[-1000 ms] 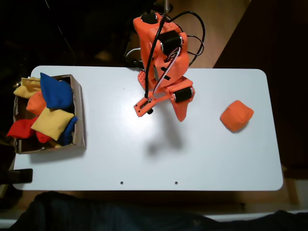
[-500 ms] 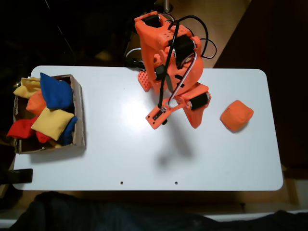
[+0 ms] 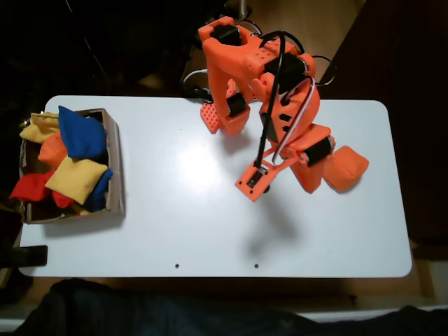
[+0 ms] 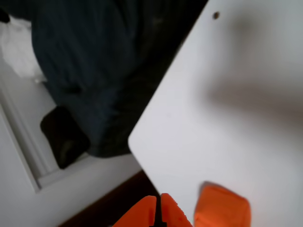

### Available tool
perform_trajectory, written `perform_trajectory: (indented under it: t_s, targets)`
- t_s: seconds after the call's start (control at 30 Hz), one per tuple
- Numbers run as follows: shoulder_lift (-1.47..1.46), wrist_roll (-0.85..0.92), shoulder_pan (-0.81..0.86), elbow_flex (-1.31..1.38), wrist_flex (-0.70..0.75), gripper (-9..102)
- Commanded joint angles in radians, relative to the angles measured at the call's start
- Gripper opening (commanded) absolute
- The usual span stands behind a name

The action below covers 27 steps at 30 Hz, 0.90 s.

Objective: Grasp a bag and put it in the box.

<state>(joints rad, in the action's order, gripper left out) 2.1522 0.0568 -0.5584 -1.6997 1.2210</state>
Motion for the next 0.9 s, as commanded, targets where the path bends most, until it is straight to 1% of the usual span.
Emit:
perform_trajectory:
  t_s: [0.0,0.07,0.27,0.4,0.53,0.6,0.87]
  targets:
    - [-0.023,-0.008,-0.031,0.094,-0.012,0]
    - [-0.031,-0.008,-0.067,0.100,-0.031,0]
    - [-0.135,-0.008,-0.173,0.225,0.005,0]
    - [-0.233,-0.008,-0.247,0.353,0.067,0]
    - [-0.331,-0.008,-0.319,0.495,0.166,0]
    - [-0.357,-0.008,-0.345,0.529,0.190,0]
    - [-0.451,0.012,-0.394,0.621,0.190,1]
